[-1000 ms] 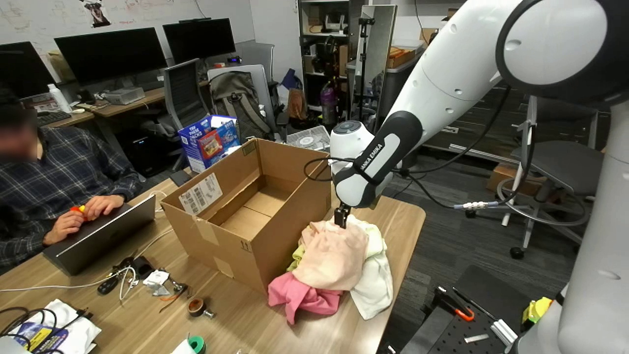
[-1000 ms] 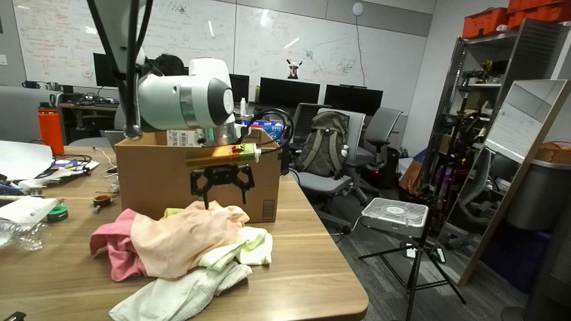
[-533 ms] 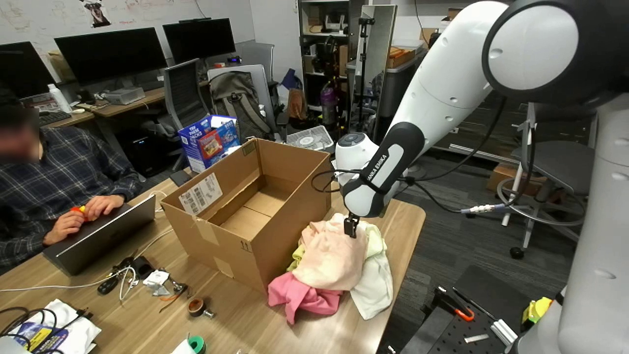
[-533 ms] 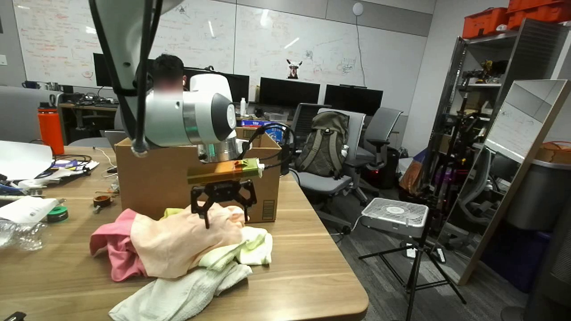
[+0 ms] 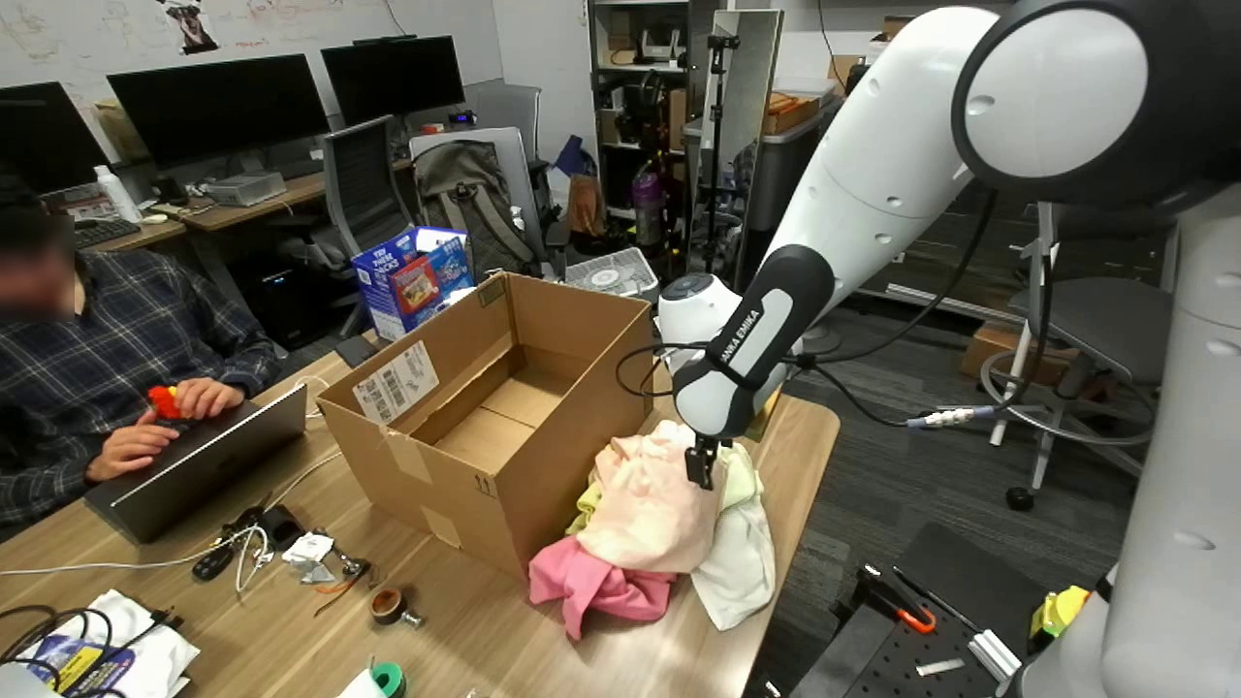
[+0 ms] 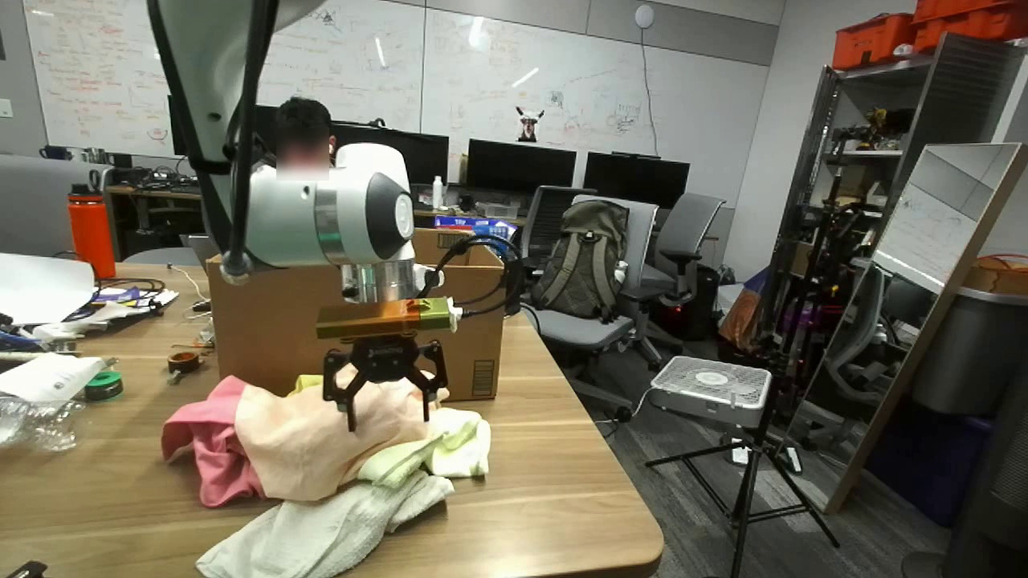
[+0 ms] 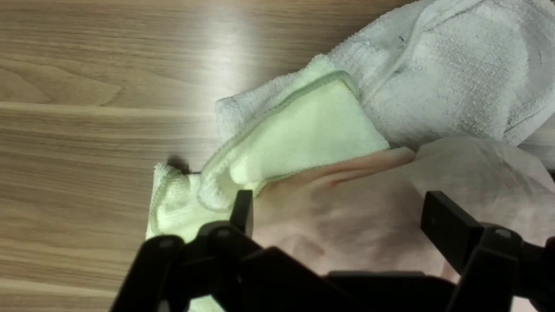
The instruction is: Pick up the clothes from the table and put them in the box
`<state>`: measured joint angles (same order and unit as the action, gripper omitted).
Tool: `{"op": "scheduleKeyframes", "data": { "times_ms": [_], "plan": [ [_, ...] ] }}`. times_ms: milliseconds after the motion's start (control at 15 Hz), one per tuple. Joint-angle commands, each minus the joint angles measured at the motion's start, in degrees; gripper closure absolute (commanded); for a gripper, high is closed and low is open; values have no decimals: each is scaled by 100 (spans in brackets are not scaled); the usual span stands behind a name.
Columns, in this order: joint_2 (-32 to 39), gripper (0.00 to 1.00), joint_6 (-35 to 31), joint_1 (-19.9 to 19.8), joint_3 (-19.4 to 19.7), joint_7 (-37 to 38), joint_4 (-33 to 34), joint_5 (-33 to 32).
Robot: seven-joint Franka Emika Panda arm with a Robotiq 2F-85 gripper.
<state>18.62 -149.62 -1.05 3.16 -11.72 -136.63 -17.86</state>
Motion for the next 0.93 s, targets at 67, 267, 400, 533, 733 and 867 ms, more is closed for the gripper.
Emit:
{"op": "scheduleKeyframes", "data": {
  "times_ms": [67, 267, 400, 533, 733, 867],
  "plan": [
    [49, 0, -186, -42, -234, -113, -15, 341],
    [178, 0, -425, 5, -287, -76, 49, 316],
    [289, 0, -651, 42, -278, -64, 73, 223],
    [436, 0, -900, 90, -254, -30, 110, 169],
    [643, 0, -1221, 162, -219, 41, 178, 158],
    [810, 0, -1422, 238, -135, 95, 266, 98]
  ]
}}
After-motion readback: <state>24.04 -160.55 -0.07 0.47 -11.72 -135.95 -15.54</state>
